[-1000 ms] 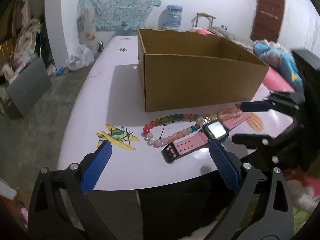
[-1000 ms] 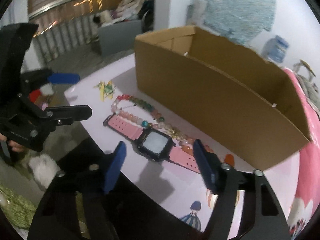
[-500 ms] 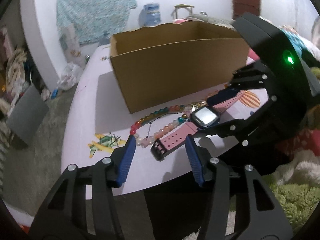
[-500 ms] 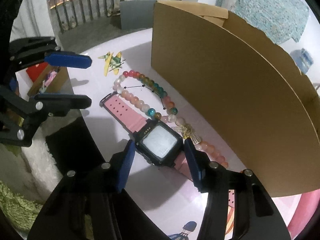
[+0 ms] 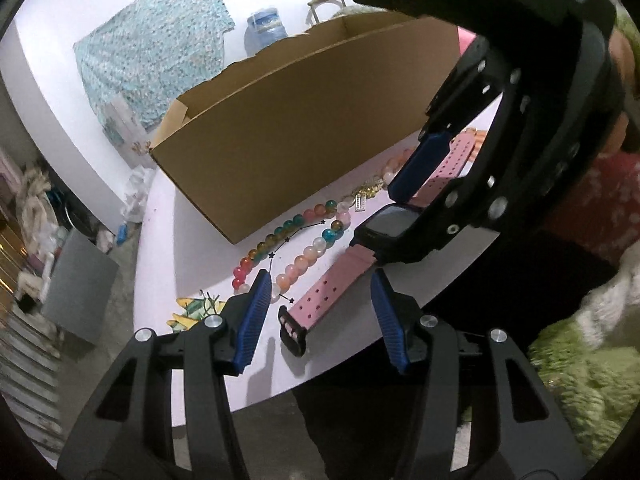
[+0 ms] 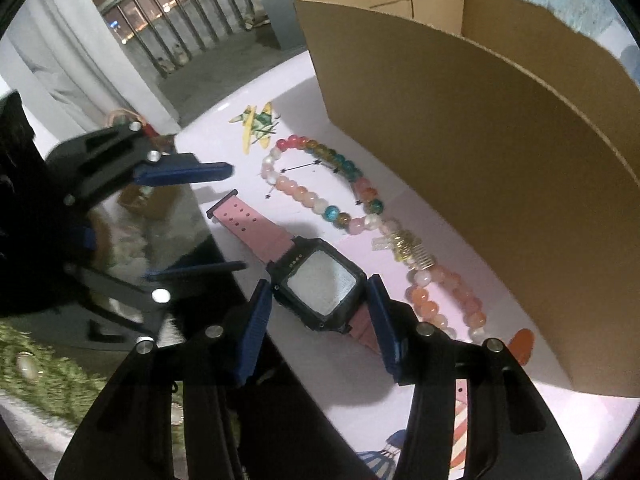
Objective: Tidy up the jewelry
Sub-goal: 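Grasp the pink smartwatch strap with the left gripper while the right gripper grips the watch face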
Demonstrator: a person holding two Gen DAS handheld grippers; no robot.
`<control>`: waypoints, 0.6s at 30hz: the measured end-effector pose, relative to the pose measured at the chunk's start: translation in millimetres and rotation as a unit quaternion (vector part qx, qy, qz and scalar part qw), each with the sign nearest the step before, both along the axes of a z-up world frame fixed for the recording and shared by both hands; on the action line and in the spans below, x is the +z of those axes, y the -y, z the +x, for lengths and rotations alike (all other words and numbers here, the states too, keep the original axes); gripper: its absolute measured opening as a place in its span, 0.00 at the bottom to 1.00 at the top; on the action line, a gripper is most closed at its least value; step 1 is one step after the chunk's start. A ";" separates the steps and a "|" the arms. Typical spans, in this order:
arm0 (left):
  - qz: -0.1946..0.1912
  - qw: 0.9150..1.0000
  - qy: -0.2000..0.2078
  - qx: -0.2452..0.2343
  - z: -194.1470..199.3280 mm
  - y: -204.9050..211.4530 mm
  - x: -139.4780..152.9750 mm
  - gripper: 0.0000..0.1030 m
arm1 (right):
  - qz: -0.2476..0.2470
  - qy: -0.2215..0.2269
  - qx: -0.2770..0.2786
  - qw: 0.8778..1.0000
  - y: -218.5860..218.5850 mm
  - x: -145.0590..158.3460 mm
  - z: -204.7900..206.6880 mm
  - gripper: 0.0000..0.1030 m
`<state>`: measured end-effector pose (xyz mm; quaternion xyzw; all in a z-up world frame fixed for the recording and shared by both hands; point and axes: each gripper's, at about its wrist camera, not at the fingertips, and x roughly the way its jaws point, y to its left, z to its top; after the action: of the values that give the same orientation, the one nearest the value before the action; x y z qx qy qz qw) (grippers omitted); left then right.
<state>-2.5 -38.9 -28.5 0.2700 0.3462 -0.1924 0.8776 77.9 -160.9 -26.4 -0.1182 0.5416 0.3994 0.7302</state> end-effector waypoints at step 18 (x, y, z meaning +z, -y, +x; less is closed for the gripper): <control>-0.081 0.991 -0.101 0.036 26.9 -18.5 -3.5 0.07 | -0.014 0.039 -0.085 0.996 28.4 -2.0 -29.4 0.48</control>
<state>24.4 -20.4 -32.0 0.1647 0.4261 -0.2139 0.8635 48.4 -189.3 -28.4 -0.0972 0.5261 0.3235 0.7805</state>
